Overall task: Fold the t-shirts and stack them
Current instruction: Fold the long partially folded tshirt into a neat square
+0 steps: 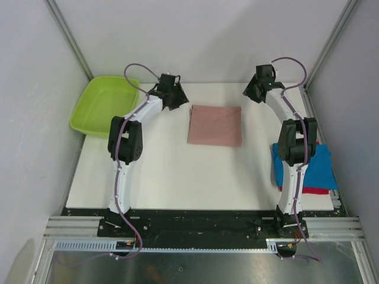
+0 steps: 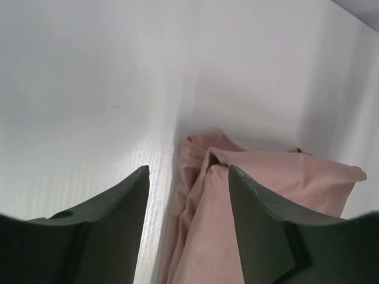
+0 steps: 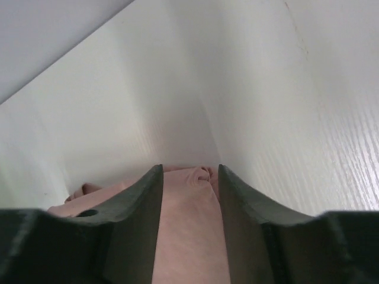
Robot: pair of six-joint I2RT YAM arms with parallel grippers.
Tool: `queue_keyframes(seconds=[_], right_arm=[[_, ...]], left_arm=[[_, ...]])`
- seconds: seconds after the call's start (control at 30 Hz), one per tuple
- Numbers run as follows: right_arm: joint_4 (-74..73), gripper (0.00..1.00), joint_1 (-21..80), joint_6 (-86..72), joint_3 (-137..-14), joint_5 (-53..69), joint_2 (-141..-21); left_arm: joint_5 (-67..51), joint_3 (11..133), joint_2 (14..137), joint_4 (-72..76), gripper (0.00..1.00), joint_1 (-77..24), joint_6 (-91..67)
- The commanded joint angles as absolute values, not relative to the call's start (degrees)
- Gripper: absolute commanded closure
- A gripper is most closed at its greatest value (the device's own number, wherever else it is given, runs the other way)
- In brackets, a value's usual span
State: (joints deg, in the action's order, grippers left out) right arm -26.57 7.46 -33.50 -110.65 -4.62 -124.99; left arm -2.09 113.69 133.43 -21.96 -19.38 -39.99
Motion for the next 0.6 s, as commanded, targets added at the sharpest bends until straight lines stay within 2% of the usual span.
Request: queue_keyframes(seconds=[0.0, 0.1, 0.17, 0.23, 0.57], right_arm=[[-29.83, 0.6, 9.29, -31.32, -108.4, -4.98, -121.3], [-28.5, 0.73, 10.51, -30.78, -105.7, -3.82, -120.88], [-28.0, 0.77, 10.89, -30.63, -105.42, -3.28, -121.76], [-27.32, 0.79, 11.03, -30.62, -105.7, -2.95, -122.94], [-28.12, 0.81, 10.09, -30.68, -115.08, -2.2, -133.66]], left_arm=[[-2.08, 110.17, 125.39, -20.52, 0.43, -19.38, -37.82], [-5.04, 108.34, 124.65, -19.77, 0.62, -20.19, -37.2], [-6.8, 107.33, 124.66, -18.9, 0.73, -20.67, -37.32], [-9.39, 106.97, 125.43, -17.73, 0.8, -21.3, -37.43], [-14.86, 115.0, 136.18, -13.82, 0.87, -22.71, -40.68]])
